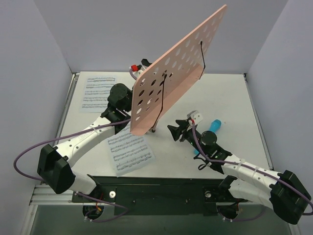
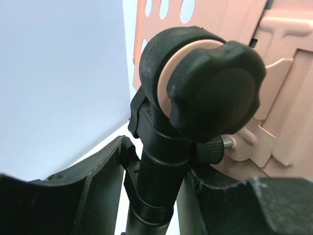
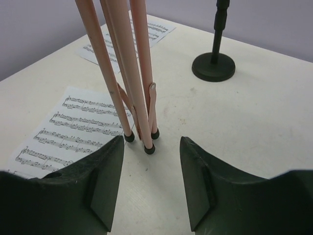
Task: Set up the instrument practice props
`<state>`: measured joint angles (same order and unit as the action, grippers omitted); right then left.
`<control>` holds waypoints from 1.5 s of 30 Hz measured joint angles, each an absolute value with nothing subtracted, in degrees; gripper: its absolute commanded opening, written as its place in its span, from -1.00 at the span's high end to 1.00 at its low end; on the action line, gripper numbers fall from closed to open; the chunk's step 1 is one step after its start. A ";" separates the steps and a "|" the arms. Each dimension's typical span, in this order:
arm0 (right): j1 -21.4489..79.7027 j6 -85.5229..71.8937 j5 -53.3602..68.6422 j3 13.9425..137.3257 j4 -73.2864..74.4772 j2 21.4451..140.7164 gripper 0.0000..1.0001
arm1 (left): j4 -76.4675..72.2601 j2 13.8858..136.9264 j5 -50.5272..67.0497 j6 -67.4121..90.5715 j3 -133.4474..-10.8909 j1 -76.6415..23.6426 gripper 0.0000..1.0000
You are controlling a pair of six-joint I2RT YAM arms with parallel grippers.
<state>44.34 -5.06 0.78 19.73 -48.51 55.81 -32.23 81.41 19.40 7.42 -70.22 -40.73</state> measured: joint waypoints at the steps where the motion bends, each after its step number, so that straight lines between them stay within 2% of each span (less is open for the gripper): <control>1: 44.36 -5.06 0.84 19.73 -49.98 56.36 0.10 | -32.75 81.41 19.03 8.01 -70.17 -40.62 1.00; 11: 44.36 -4.78 3.92 22.76 -56.10 62.65 0.12 | -35.57 81.43 17.12 12.53 -70.00 -40.36 1.00; 19: 44.34 -2.63 5.76 26.85 -55.96 65.98 0.30 | -36.62 81.43 17.19 13.45 -70.00 -40.38 1.00; 36: 40.47 -1.89 12.82 31.05 -52.86 70.24 0.41 | -37.15 81.43 18.24 17.02 -70.00 -40.38 1.00; 40: 40.25 -2.96 14.37 31.62 -52.88 72.05 0.59 | -37.89 81.43 18.26 17.93 -70.00 -40.38 1.00; 42: 40.16 -3.29 14.92 31.73 -52.88 72.58 0.93 | -38.00 81.43 18.28 18.00 -69.97 -40.38 1.00; 43: 40.16 -3.29 15.31 31.81 -52.88 72.77 1.00 | -38.02 81.43 18.33 17.98 -70.00 -40.38 1.00; 45: 40.34 -2.13 16.34 32.10 -52.45 72.82 1.00 | -38.04 81.45 18.20 18.02 -69.97 -40.36 1.00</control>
<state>40.34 -2.13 16.34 32.10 -52.45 72.82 -38.04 81.45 18.20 18.02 -69.97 -40.36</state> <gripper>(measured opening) 0.091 0.496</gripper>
